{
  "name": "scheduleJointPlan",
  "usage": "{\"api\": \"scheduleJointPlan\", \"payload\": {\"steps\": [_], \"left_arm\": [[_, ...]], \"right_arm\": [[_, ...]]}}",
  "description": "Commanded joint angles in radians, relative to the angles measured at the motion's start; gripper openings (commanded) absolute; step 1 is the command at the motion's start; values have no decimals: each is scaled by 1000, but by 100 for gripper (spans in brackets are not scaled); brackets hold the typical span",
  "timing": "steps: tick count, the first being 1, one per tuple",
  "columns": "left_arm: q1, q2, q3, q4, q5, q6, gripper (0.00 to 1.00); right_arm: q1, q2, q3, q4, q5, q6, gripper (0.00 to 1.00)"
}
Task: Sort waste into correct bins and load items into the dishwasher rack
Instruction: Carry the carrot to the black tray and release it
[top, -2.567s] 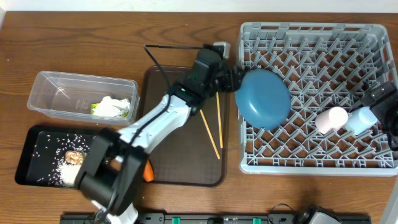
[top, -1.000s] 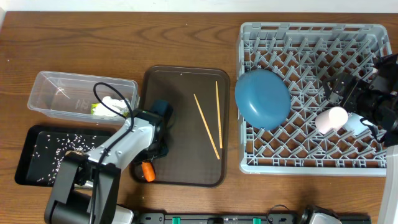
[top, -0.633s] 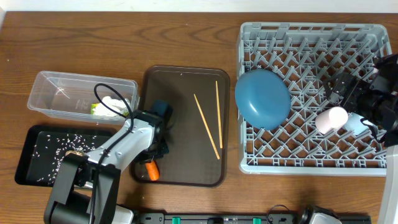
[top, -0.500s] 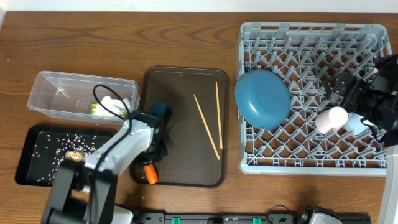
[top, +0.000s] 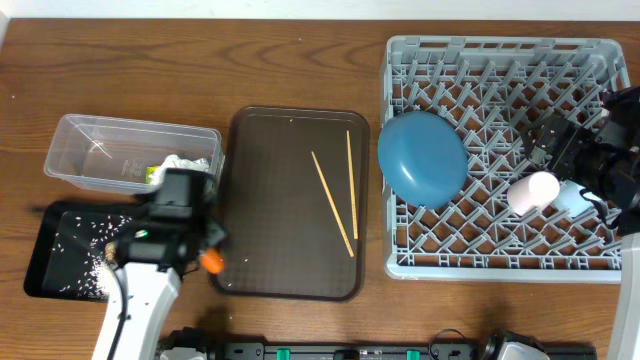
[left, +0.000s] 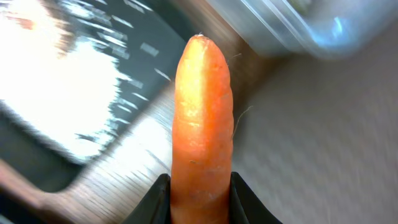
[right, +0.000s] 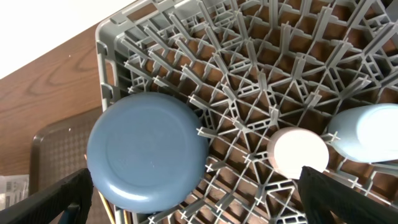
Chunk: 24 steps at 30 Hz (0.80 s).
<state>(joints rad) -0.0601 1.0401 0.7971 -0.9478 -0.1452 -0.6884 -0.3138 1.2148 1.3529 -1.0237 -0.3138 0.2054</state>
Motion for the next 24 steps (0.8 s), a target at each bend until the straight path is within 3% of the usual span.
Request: {"api": "scheduleJointPlan", "payload": {"steps": [1,9,16,19,22,24], "left_arm": [[146,-6,19,15,-103,-47,14],[460,122,17,126,-97,-48,14],[561,262,17,197,-76,-47,17],[563,285,17,226,-76,-46,24],[563,274,18,238,-68,-46,55],[563,253,23,239,-29,-13,62]], "right_arm": [[14,2,7,2,11,20,98],[14,2,7,-2,11,23,98],[14,2,7,-6,11,23,98],[14,2,7,-6,11,23,99],[14,2,7,-6,11,22,99],[14,2,7,-5,11,23,99]]}}
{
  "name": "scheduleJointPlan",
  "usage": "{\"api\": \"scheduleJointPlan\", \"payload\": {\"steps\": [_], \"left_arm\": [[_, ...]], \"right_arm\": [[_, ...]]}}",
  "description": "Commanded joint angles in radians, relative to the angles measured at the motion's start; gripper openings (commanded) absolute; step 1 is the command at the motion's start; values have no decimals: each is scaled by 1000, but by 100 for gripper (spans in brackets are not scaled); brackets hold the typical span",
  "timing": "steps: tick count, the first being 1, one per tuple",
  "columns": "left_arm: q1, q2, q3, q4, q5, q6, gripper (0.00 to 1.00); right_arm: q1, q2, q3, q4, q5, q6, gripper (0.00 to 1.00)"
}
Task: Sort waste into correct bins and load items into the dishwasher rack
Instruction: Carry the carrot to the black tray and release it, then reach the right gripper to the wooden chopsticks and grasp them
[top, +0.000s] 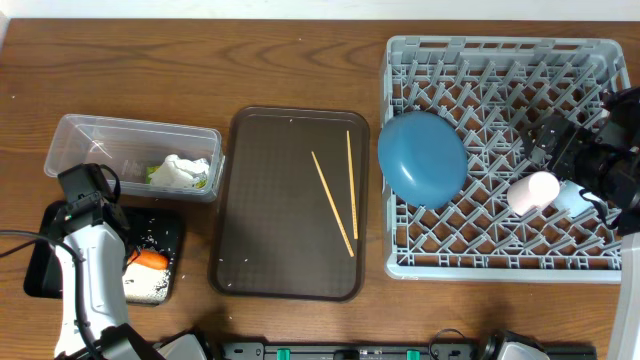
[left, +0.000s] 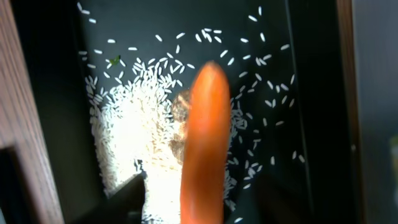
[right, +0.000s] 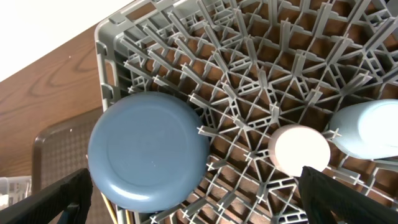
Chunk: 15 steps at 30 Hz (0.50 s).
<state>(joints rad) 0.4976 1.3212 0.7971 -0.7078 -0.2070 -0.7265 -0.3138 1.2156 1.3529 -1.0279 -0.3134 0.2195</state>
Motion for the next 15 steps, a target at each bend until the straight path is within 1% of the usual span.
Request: {"api": "scheduleJointPlan", "payload": {"steps": [1,4,5,6,8,10,12,15], "left_arm": [[5,-41,28,-1,62,46,63],[5,-82,47,0,189,127,63],[5,-98,56,4,253,175,64],[2,-114,68,4,328,238,63],[-17,-144,94,3,474,375,64],[-63,-175,120,1,599,501,63],[-119,-200,140,-10,622,558,64],[-220,-234,156,-16,618,653,64]], "right_arm": [[14,1,7,-1,11,8,99],[14,1,7,0,-2,6,99],[14,-1,7,0,-42,-16,99],[14,-3,7,1,-108,-56,98],[21,-7,7,16,-242,-146,93],[52,-12,7,35,-297,-169,92],[97,-13,7,47,-290,-169,93],[187,-13,7,49,-248,-169,92]]}}
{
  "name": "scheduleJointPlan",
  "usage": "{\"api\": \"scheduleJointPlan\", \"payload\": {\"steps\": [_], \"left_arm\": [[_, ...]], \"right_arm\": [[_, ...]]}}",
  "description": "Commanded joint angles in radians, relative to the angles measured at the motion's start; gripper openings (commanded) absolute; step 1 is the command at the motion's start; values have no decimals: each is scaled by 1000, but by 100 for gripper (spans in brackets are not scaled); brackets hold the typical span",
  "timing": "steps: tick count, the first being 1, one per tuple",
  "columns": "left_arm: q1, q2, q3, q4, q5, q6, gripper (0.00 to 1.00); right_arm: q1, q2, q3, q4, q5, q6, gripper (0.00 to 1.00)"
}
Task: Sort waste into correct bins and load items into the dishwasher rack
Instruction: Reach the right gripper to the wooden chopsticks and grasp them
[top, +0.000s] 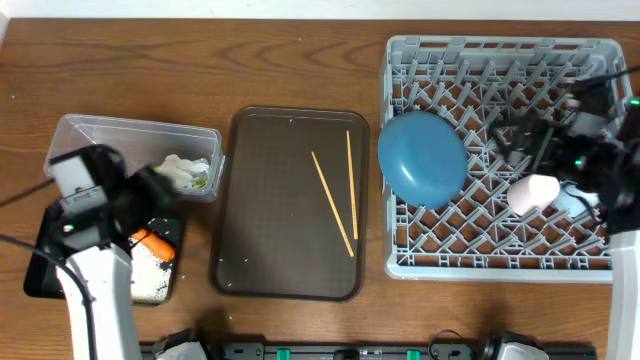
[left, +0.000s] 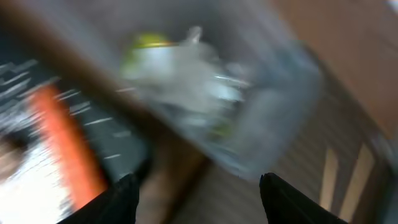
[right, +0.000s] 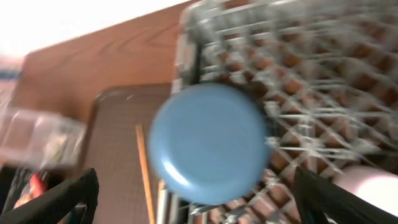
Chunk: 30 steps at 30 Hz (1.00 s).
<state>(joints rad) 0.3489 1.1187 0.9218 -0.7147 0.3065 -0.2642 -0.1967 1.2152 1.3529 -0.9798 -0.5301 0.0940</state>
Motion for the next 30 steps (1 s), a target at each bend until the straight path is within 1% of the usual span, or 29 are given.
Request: {"api": "scheduleJointPlan", "payload": {"steps": [1,5,9,11,16,17,18,19,22,24,26,27,30], "left_arm": [[-105,-40,31,-10,90,214,64],[-212,-48,31,-30,-41,227,64],[-233,-48,31,-52,-47,227,64],[-232,-49,31,-67,-52,227,64],[-232,-60,35,-100,-69,227,65],[-232,-60,35,-100,-77,227,70],[-232,-60,35,-104,-88,227,79],[-232,-60,35,-111,-100,227,98],[-232,-60,35,-135,-143,227,98],[-232,-60,35,-142,-143,227,98],[-232,-60,35,-147,-143,227,98],[-232,-60,35,-148,-143,227,98],[-232,-60,35,-148,-143,227,98]], "right_arm": [[103,-12,7,2,-6,-41,92],[283,-6,7,19,109,-2,92],[472,27,7,48,267,44,89],[560,60,7,75,314,63,88],[763,213,7,159,394,119,83],[798,257,7,177,416,139,81],[825,294,7,192,435,150,78],[853,338,7,206,460,161,74],[908,450,8,230,528,203,66],[926,515,8,241,533,223,63],[941,574,8,257,534,263,56],[946,603,8,272,534,290,54],[954,669,8,322,525,333,54]]}}
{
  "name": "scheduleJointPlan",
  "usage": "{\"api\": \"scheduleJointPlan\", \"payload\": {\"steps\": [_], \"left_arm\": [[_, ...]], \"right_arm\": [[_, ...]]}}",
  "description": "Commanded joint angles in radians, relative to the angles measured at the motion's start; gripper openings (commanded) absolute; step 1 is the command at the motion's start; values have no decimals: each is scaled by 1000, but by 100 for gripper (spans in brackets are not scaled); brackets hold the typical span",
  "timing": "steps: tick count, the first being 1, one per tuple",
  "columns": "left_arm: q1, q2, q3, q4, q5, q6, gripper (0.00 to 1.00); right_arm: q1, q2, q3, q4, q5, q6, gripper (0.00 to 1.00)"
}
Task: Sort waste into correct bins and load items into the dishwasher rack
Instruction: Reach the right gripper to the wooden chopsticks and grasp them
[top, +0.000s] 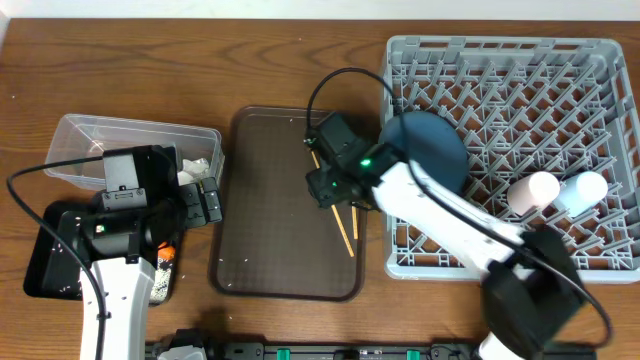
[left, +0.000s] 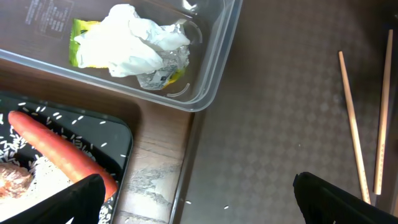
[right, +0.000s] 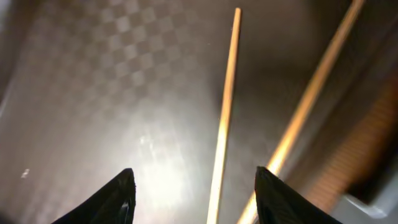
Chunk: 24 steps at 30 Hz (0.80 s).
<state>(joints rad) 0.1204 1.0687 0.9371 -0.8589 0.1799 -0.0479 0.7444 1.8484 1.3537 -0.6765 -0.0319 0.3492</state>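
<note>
Two wooden chopsticks (top: 346, 238) lie on the brown tray (top: 265, 220). My right gripper (top: 335, 188) hangs open just above them. In the right wrist view its fingertips stand either side of one chopstick (right: 224, 118), and the other chopstick (right: 311, 106) lies to the right. My left gripper (left: 199, 208) is open and empty over the tray's left edge. An orange carrot (left: 56, 152) lies on rice in the black bin (top: 50, 245). Crumpled white waste (left: 134, 43) sits in the clear bin (top: 90, 140).
The grey dishwasher rack (top: 500, 80) on the right holds a blue bowl (top: 445, 150), partly hidden by my right arm. It also holds a white cup (top: 535, 190) and a pale blue cup (top: 587, 188). A few rice grains lie on the tray.
My right gripper has moved from over the rack to low over the chopsticks on the tray. My left gripper, still open, has shifted right to the tray's left edge.
My left gripper first held the carrot beside the tray's left edge, then had it over the rice in the black bin. After that the carrot lay in the bin and the gripper was open. My right gripper stayed open over the rack and is now at the chopsticks.
</note>
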Motion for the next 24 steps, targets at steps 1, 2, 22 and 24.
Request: {"api": "scheduleJointPlan", "payload": {"steps": [1,2,22,24], "left_arm": [[-4,-10,20,-4,-16,10,98],[-4,-10,20,-4,-16,10,98],[-4,-10,20,-4,-16,10,98],[-4,-10,20,-4,-16,10,98]], "right_arm": [[13,52,7,27,27,84,54],[13,68,7,30,27,86,52],[12,201,7,34,6,174,1],[13,195,10,34,9,174,2]]}}
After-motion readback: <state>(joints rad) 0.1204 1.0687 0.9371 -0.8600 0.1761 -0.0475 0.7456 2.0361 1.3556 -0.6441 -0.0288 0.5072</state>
